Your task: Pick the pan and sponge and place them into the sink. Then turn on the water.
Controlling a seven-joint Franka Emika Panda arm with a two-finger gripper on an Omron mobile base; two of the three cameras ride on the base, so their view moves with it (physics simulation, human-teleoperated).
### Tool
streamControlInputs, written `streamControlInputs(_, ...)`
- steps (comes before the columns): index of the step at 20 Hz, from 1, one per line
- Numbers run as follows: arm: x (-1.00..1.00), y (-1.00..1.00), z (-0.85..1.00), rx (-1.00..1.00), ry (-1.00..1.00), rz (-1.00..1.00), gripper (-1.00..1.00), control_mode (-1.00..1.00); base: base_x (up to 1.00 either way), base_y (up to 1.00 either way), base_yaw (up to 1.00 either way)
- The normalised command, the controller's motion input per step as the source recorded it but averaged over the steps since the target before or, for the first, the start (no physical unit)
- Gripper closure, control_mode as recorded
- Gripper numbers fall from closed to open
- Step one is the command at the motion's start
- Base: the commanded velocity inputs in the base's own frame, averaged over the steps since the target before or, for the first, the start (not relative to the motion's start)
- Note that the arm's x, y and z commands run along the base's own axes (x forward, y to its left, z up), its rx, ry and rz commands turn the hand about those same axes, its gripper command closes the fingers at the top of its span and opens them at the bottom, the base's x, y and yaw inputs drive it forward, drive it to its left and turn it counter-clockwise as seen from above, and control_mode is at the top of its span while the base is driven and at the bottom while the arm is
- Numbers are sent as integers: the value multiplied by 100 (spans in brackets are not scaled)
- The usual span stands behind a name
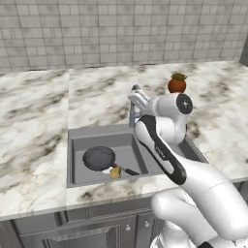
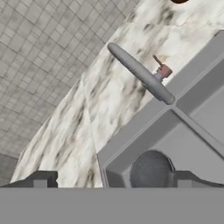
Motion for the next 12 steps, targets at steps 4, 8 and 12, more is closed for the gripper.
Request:
streamControlInputs(4, -3, -64, 17, -3, 0, 1, -100, -100, 0, 0, 0)
streamControlInputs(8, -7, -65, 23, -8, -6, 5, -100, -100, 0, 0, 0)
streamControlInputs(12, -9, -63, 13, -7, -9, 10, -100, -100, 0, 0, 0)
